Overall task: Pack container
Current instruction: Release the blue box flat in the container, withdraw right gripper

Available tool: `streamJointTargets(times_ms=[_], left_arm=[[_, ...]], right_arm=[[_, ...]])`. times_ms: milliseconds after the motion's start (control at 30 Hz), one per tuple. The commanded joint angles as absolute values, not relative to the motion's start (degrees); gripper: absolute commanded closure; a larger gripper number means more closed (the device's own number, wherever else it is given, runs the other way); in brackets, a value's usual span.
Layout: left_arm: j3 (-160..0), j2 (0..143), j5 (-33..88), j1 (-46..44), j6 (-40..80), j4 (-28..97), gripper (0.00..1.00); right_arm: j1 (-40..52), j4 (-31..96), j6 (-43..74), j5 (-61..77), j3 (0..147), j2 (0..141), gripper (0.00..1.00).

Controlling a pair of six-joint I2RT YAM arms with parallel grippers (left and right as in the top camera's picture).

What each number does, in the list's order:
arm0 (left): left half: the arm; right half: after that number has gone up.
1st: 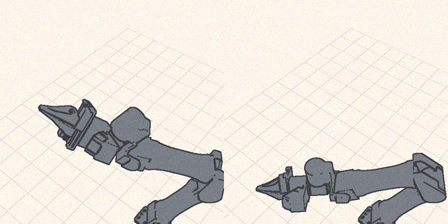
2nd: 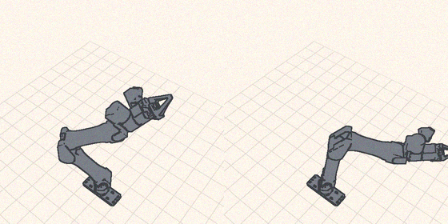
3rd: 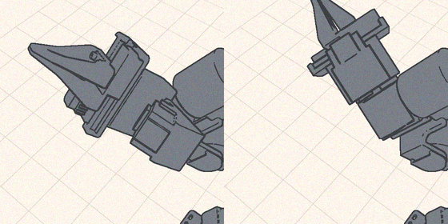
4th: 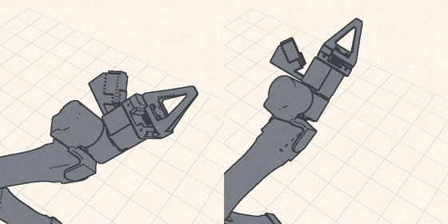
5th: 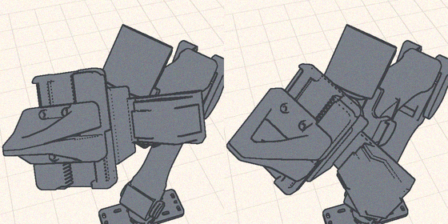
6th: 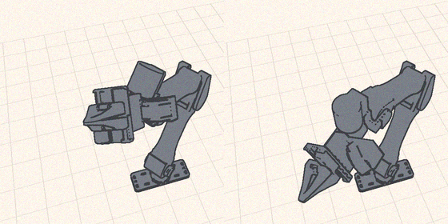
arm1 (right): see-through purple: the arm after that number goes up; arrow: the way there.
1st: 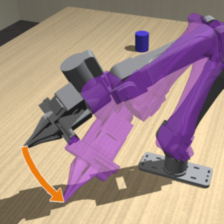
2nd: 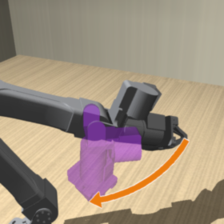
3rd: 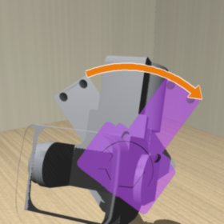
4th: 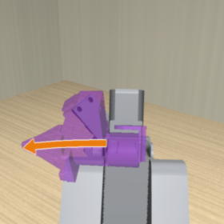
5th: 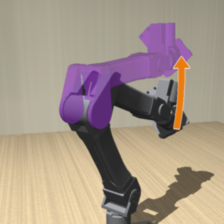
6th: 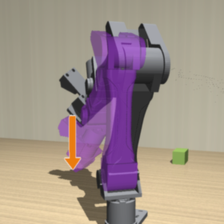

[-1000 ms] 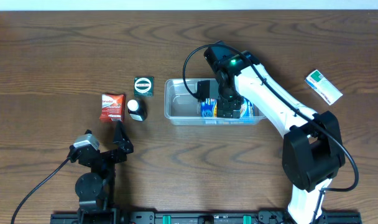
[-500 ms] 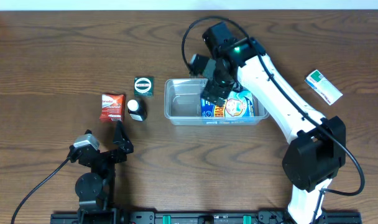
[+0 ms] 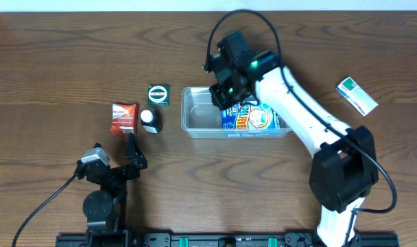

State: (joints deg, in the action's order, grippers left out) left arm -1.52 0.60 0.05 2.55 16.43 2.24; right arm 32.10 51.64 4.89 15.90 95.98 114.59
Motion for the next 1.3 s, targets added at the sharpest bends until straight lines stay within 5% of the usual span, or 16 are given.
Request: streamJointTargets(times_ms=[0, 167, 800, 1067, 1267], left_arm=[[-0.23, 0.34, -0.47, 2.76, 15.46, 4.21, 0.02], [-0.23, 0.34, -0.47, 2.76, 15.49, 4.23, 0.02], [-0.23, 0.34, -0.47, 2.76, 15.46, 4.23, 0.02], [-0.23, 0.34, -0.47, 2.76, 15.49, 4.23, 0.02], [-0.23, 0.34, -0.47, 2.79, 15.49, 4.23, 0.02]], right_arm=[[34.65, 49.71, 14.31, 14.35, 92.53, 115.44, 0.9], [36.67, 45.71, 19.22, 8.86, 88.29, 115.44, 0.98], [37.56, 33.63, 26.13, 1.54, 78.24, 115.44, 0.97], [37.56, 33.91, 26.15, 0.58, 78.19, 115.44, 0.69], [37.56, 33.89, 26.13, 0.32, 78.19, 115.44, 0.62]])
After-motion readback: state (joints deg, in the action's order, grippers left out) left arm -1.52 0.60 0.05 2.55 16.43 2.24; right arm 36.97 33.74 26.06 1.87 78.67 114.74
